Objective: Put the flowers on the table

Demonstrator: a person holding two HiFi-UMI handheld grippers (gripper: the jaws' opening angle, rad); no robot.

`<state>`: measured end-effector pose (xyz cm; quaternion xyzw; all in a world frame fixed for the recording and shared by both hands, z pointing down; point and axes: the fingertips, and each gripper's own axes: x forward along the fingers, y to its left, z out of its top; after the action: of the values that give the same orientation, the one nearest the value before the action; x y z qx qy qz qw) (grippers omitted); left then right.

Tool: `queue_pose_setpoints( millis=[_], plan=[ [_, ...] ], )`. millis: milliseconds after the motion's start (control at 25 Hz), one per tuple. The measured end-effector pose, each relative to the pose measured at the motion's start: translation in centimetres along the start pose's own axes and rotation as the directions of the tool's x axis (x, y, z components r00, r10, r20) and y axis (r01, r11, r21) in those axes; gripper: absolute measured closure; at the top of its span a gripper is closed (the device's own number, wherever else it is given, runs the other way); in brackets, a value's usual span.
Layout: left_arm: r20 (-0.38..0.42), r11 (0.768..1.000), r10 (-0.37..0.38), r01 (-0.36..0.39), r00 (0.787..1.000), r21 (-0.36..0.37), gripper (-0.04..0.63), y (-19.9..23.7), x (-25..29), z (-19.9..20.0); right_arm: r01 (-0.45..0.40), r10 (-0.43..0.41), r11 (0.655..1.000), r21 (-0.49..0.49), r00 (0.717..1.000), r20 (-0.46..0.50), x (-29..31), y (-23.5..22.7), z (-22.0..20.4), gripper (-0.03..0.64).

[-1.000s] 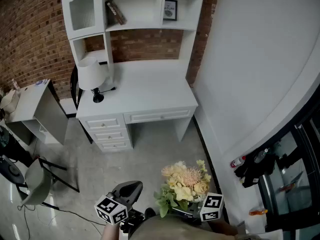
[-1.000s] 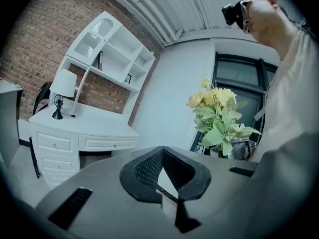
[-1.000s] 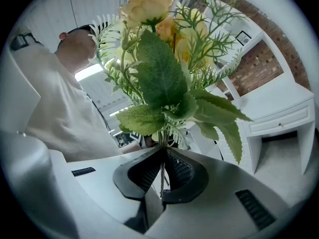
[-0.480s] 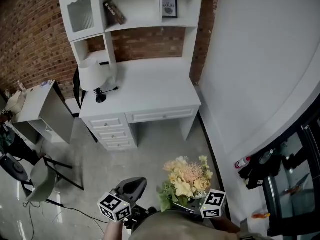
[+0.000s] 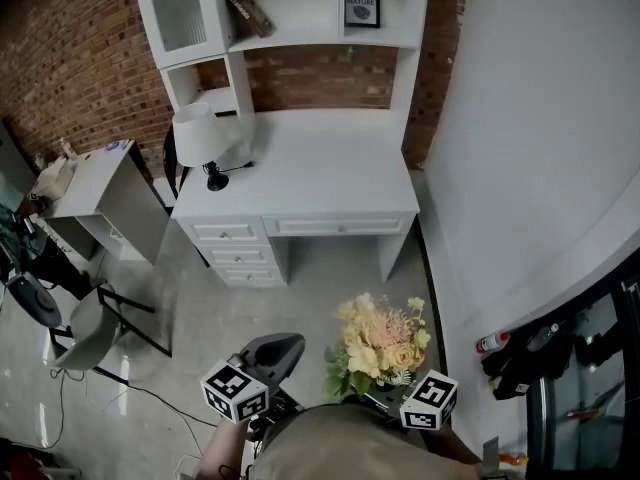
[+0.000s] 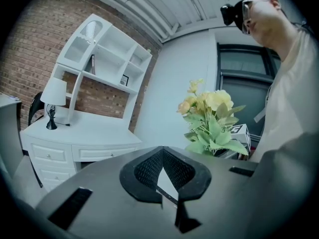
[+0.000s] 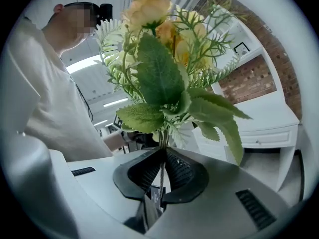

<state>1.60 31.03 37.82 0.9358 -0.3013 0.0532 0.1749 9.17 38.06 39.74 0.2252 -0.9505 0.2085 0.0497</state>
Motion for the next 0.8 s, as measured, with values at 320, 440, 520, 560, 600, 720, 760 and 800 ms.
queue_pose_setpoints(
  millis=[320,440,520,560,600,720,760,800],
  plan=[
    [-0.034,0.999,0.034,-0.034,0.999,-0.009,0.588,-1.6,3.2,0.2,-0.042,0.042,0.999,0.024,0.999,-0.017,-2.4,-2.5,0.2,0.577],
    [-0.046,0.999,0.046,-0.046,0.998,0.002,0.588,-1.8,4.0,0.2,-0.061,0.062,0.998,0.033,0.998,-0.019,-2.9,-3.2,-0.1,0.577],
    [-0.052,0.999,0.050,-0.050,0.997,0.004,0.588,-2.1,4.5,0.2,-0.073,0.074,0.996,0.048,0.997,-0.022,-3.1,-3.6,-0.4,0.577],
    [-0.057,0.999,0.052,-0.052,0.997,0.005,0.588,-2.1,4.6,0.2,-0.077,0.079,0.996,0.051,0.997,-0.024,-3.2,-3.7,-0.5,0.577],
    [-0.061,0.999,0.055,-0.055,0.997,0.004,0.588,-2.1,4.6,0.2,-0.081,0.083,0.995,0.053,0.996,-0.027,-3.1,-3.8,-0.5,0.576],
    [-0.062,0.998,0.061,-0.062,0.996,-0.008,0.588,-1.7,4.6,0.1,-0.086,0.088,0.995,0.049,0.995,-0.036,-3.0,-3.9,-0.3,0.576],
    [-0.059,0.998,0.062,-0.063,0.996,-0.014,0.588,-1.6,4.7,0.1,-0.083,0.085,0.995,0.047,0.995,-0.042,-2.9,-4.0,-0.2,0.577],
    [-0.054,0.998,0.063,-0.064,0.997,-0.021,0.588,-1.4,4.8,0.1,-0.079,0.081,0.996,0.046,0.996,-0.047,-2.9,-4.1,-0.1,0.576]
  ],
)
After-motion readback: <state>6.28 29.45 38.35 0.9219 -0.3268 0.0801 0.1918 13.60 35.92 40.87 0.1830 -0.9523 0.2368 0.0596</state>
